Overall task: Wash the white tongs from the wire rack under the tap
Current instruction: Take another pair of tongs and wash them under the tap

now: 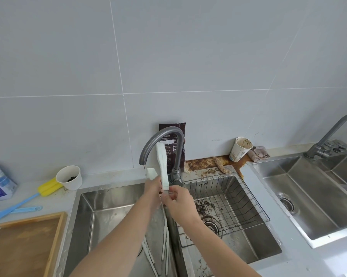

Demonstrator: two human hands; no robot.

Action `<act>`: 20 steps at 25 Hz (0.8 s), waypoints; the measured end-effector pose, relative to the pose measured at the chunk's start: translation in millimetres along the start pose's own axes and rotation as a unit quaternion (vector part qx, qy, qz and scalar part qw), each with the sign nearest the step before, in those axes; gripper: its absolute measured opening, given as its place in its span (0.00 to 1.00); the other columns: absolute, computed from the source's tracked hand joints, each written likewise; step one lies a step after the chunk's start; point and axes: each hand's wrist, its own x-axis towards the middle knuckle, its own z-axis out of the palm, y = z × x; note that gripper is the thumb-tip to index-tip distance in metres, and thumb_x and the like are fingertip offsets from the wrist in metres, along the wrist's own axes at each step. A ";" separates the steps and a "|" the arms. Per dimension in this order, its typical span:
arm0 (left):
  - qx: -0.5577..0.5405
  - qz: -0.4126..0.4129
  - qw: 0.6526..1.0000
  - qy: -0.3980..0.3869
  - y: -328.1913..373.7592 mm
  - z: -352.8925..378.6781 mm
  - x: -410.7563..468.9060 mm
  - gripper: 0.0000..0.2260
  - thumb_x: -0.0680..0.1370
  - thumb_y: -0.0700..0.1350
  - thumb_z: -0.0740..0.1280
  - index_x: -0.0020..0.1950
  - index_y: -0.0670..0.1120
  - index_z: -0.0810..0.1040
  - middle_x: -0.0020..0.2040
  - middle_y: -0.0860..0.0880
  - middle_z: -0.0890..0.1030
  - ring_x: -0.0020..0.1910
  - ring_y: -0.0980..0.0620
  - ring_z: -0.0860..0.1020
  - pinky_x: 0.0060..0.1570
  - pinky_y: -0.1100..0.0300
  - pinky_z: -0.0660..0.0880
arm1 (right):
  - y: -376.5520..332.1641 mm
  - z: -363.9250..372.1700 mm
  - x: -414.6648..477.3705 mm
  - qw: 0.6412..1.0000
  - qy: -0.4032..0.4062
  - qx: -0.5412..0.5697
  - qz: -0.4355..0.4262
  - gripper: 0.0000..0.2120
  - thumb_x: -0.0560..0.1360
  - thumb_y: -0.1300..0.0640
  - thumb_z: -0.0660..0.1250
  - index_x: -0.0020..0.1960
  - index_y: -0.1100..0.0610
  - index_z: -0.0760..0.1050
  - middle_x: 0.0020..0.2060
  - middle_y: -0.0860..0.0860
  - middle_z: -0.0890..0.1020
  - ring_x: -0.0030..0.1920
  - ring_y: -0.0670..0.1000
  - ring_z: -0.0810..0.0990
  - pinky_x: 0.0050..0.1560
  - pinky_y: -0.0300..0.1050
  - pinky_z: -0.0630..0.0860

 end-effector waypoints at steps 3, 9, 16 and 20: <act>0.018 0.024 0.999 0.042 11.4 -5.7 3.3 0.13 0.83 0.42 0.56 0.40 0.40 0.70 0.30 0.46 0.70 0.18 0.55 0.66 0.13 0.70 0.59 | 6.0 4.5 -4.3 0.998 -0.049 0.031 0.014 0.09 0.81 0.56 0.61 0.47 0.58 0.77 0.31 0.47 0.78 0.26 0.44 0.77 0.29 0.39 0.73; 0.080 0.082 0.991 0.066 14.8 -4.6 7.3 0.13 0.83 0.40 0.54 0.63 0.35 0.70 0.30 0.47 0.71 0.25 0.53 0.65 0.12 0.69 0.59 | 15.0 15.9 -6.2 0.982 -0.054 0.179 0.043 0.09 0.82 0.59 0.59 0.45 0.59 0.74 0.28 0.48 0.77 0.25 0.47 0.75 0.26 0.39 0.69; 0.089 0.087 0.990 0.062 18.7 -4.8 11.0 0.15 0.82 0.37 0.53 0.67 0.34 0.69 0.31 0.46 0.70 0.26 0.53 0.65 0.14 0.68 0.61 | 10.9 22.4 -12.7 0.976 -0.046 0.208 0.043 0.11 0.83 0.59 0.58 0.43 0.57 0.74 0.26 0.47 0.74 0.24 0.43 0.69 0.26 0.36 0.65; 0.117 0.122 0.984 0.062 23.3 3.6 11.2 0.15 0.84 0.40 0.53 0.67 0.35 0.69 0.31 0.47 0.70 0.26 0.53 0.67 0.14 0.67 0.63 | 5.4 18.7 -4.0 0.970 -0.022 0.237 0.048 0.11 0.83 0.60 0.58 0.43 0.58 0.72 0.27 0.48 0.72 0.25 0.45 0.66 0.27 0.38 0.62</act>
